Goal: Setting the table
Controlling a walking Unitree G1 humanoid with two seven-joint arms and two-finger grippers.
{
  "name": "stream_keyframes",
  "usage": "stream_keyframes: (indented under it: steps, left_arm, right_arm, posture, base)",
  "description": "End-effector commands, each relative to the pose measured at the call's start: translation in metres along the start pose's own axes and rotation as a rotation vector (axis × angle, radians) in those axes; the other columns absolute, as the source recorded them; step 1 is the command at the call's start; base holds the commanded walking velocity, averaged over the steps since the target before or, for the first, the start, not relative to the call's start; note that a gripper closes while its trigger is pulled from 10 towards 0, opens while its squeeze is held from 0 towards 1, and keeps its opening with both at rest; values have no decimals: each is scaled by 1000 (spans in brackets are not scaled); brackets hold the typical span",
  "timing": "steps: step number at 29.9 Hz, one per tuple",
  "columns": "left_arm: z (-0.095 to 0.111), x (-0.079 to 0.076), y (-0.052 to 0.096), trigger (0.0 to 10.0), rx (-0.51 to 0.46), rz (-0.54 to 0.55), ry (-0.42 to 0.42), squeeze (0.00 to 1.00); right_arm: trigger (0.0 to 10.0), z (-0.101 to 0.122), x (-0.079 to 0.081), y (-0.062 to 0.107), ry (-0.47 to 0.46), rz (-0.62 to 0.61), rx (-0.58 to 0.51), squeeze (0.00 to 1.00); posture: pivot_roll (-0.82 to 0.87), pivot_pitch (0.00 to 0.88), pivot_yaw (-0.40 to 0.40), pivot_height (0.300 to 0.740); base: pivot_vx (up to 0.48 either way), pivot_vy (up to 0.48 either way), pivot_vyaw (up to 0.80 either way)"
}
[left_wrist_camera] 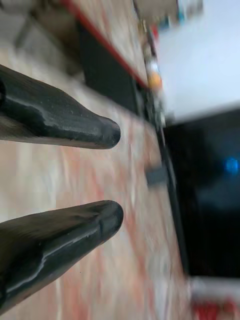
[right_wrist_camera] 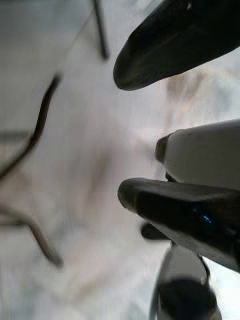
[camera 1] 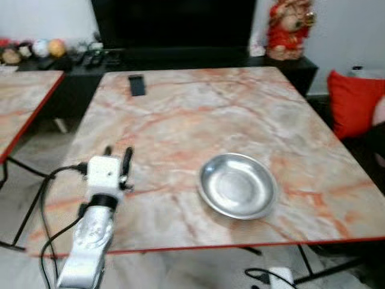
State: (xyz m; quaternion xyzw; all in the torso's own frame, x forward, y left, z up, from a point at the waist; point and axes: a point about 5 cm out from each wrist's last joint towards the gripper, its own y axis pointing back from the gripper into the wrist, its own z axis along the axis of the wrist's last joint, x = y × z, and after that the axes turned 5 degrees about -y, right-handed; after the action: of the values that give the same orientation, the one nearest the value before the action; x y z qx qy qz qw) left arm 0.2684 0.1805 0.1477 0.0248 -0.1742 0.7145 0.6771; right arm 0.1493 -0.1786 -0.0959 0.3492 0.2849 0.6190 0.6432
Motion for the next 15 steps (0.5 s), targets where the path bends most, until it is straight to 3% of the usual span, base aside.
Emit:
stream_keyframes:
  steps: [1, 11, 15]
  left_arm:
    - [3, -3, 0, 10000, -8, -7, 0, 0]
    - [2, -2, -1, 10000, -6, 1, -3, 0]
    - [3, -2, -1, 10000, -8, 0, -1, 0]
  right_arm:
    - [10000, 1, -7, 1, 14, -15, -5, 0]
    - [10000, -1, -6, 1, 14, -10, 4, 0]
    - [10000, -1, -5, 1, 10, -9, 9, 0]
  posture:
    - [7, 0, 23, 740]
    - [6, 0, 22, 740]
    - [5, 0, 23, 740]
  base:
    - [0, 349, 669]
    - [0, 349, 736]
    - [0, 349, 406]
